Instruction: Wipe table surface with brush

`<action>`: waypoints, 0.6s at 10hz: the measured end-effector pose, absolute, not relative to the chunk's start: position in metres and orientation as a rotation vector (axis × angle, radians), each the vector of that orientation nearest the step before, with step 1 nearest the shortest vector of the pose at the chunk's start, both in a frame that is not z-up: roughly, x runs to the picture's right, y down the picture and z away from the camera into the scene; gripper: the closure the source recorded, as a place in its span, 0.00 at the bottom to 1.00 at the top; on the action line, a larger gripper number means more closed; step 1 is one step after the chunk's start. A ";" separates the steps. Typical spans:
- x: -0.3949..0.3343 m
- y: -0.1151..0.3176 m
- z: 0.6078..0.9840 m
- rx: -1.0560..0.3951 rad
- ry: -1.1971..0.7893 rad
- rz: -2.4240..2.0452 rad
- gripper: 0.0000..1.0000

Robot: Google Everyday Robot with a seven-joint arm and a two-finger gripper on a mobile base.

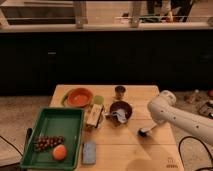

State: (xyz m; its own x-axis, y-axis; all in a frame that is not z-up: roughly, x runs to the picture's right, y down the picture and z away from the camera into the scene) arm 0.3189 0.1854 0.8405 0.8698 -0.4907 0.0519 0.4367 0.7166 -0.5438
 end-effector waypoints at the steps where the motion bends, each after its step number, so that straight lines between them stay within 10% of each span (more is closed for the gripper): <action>1: 0.314 0.181 0.843 -0.571 0.094 -0.516 1.00; 6: 0.255 0.198 0.844 -0.578 0.035 -0.639 1.00</action>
State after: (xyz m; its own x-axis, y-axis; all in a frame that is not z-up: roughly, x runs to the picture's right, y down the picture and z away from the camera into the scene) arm 0.2548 0.1981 0.8437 0.8076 -0.5722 0.1425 0.5530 0.6511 -0.5198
